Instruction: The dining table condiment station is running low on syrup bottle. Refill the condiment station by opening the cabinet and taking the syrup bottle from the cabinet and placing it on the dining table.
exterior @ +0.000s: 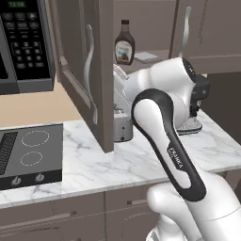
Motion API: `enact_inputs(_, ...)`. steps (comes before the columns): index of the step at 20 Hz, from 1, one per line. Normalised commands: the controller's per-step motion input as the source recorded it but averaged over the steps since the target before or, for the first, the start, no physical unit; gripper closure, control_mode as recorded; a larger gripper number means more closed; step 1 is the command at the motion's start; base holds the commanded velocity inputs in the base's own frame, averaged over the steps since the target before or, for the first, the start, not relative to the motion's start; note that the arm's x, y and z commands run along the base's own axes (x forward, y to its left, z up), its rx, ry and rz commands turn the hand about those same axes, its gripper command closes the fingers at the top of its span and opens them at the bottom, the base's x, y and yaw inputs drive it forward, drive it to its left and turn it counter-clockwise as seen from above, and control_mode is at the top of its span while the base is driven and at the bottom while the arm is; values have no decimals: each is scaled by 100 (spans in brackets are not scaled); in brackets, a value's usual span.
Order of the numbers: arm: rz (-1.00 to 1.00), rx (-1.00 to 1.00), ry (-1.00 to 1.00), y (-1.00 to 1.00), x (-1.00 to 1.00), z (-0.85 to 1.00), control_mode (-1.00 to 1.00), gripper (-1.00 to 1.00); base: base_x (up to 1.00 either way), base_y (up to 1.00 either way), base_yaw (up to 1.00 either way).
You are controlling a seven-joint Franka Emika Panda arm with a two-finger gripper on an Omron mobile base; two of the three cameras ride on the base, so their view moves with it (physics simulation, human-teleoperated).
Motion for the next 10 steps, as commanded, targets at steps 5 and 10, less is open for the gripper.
enact_inputs(5,-11,-11,-2,90,0,0,-100,-100,0,0,0)
enact_inputs(10,-5,-4,0,34,0,0,-100,-100,0,0,0)
